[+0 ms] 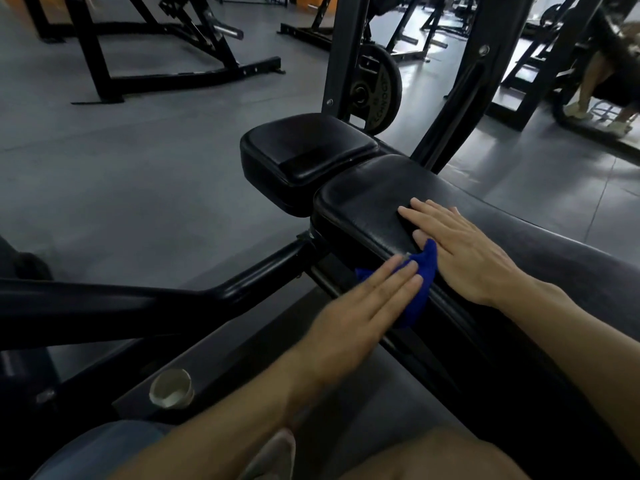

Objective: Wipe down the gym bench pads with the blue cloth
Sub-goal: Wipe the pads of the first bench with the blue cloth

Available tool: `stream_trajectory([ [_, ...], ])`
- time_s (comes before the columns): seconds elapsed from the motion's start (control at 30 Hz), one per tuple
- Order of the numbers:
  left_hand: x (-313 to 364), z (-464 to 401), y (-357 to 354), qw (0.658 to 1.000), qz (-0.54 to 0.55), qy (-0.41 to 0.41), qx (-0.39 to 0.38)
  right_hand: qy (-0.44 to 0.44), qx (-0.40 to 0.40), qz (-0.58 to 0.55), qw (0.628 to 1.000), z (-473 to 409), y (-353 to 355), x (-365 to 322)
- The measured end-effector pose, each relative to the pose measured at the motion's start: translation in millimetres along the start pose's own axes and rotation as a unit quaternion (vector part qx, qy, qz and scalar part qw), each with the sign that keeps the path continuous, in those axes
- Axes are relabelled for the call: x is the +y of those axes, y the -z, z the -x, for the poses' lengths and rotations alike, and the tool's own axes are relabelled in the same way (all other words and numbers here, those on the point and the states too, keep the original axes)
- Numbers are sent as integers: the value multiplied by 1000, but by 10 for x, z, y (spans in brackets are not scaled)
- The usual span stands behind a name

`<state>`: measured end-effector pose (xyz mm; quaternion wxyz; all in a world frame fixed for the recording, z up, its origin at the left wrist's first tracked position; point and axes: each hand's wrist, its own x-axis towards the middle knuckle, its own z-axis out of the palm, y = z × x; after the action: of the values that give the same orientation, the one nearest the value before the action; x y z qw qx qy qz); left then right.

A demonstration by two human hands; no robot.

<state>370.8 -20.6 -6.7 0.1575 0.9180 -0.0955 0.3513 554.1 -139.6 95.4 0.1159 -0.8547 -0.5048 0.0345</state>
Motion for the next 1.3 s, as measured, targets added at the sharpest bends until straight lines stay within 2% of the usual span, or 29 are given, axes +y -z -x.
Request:
stream_trajectory([
  [0.17, -393, -84, 153, 997, -60, 46, 19, -13, -18, 28, 999, 200, 42, 48],
  [0.33, -21, -208, -124, 995, -43, -55, 68, -19, 32, -1, 999, 365, 40, 57],
  [0.43, -55, -225, -84, 995, -29, -72, 66, -16, 47, -17, 999, 456, 50, 66],
  [0.5, -223, -162, -29, 997, -21, -17, 69, -18, 47, -21, 999, 545, 67, 95],
  [0.57, -378, -131, -22, 993, -3, 74, 97, -20, 46, -15, 999, 646, 77, 128],
  [0.67, -265, -165, -129, 977, 28, 163, 133, -22, 55, -9, 998, 734, 65, 142],
  [0.73, 11, -162, -260, 980, 44, 142, 131, -27, 62, -4, 998, 732, 57, 139],
  [0.87, 641, -60, -416, 993, 69, 39, 86, -25, 71, -4, 997, 756, 59, 122],
  [0.97, 638, -51, -347, 997, 55, -21, 52, -27, 66, -10, 997, 862, 89, 122],
  [1.03, 489, -83, -277, 998, 43, 0, 48, -23, 59, -12, 998, 992, 107, 156],
  [1.13, 347, -157, -210, 988, 58, 119, 82, -21, 46, -14, 999, 1239, 122, 249],
  [1.17, 374, -174, -226, 985, 60, 134, 89, -25, 48, -17, 998, 1312, 121, 283],
  [1.3, 993, -97, -376, 991, 74, 87, 65, -49, 74, -25, 996, 1567, 140, 350],
])
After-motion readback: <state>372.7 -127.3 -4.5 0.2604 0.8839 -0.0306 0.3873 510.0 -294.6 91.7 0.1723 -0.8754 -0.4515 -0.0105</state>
